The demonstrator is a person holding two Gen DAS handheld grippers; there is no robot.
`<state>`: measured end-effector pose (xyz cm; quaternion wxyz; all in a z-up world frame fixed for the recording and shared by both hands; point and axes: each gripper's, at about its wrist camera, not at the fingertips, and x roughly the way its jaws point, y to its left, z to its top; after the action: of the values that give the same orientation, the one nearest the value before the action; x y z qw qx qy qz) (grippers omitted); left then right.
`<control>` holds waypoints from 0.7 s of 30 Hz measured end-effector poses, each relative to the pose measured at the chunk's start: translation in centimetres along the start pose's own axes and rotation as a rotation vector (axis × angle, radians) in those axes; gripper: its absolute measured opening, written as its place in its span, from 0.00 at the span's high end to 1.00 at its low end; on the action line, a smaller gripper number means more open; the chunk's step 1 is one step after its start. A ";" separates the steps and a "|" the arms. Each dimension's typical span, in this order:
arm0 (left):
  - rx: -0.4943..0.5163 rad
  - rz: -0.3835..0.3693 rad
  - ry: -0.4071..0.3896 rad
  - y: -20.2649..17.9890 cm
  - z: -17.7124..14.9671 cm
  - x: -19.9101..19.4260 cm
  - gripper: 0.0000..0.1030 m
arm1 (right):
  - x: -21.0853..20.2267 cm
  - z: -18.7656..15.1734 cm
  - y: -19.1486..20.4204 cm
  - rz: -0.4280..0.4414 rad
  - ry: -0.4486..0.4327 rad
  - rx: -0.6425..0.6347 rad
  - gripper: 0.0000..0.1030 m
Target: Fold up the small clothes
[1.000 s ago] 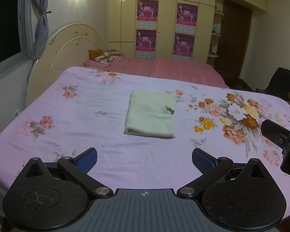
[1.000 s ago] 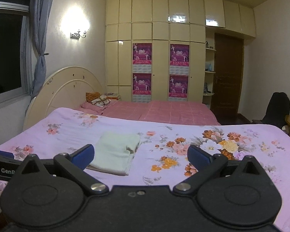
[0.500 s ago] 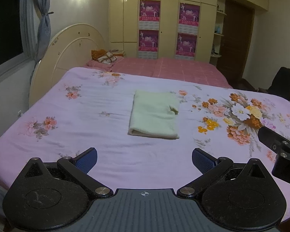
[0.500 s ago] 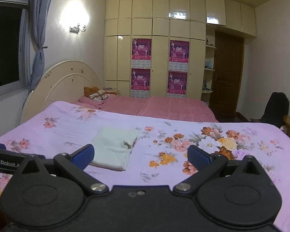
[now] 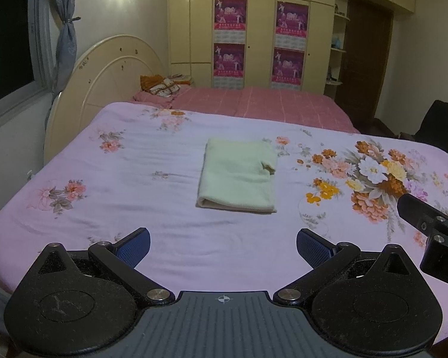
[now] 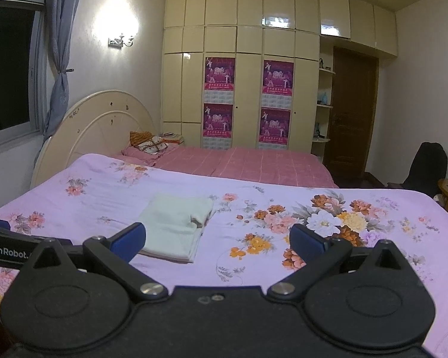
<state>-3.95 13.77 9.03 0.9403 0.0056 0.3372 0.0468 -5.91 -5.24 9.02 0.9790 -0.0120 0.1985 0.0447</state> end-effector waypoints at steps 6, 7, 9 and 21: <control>-0.004 0.004 0.004 -0.2 0.2 0.4 0.00 | 0.3 -0.1 -0.2 0.004 0.005 0.001 0.01; -0.004 0.005 0.004 -0.2 0.2 0.4 0.00 | 0.3 -0.1 -0.2 0.005 0.006 0.002 0.01; -0.005 0.002 0.005 -0.1 0.2 0.4 0.00 | 0.4 -0.1 -0.3 0.008 0.008 0.004 0.01; -0.007 0.004 0.014 -0.6 0.1 1.2 0.00 | 0.6 -0.1 -0.3 0.009 0.014 0.006 0.01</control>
<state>-2.95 13.25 8.31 0.9378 0.0025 0.3436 0.0499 -5.36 -5.48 8.72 0.9774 -0.0087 0.2054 0.0483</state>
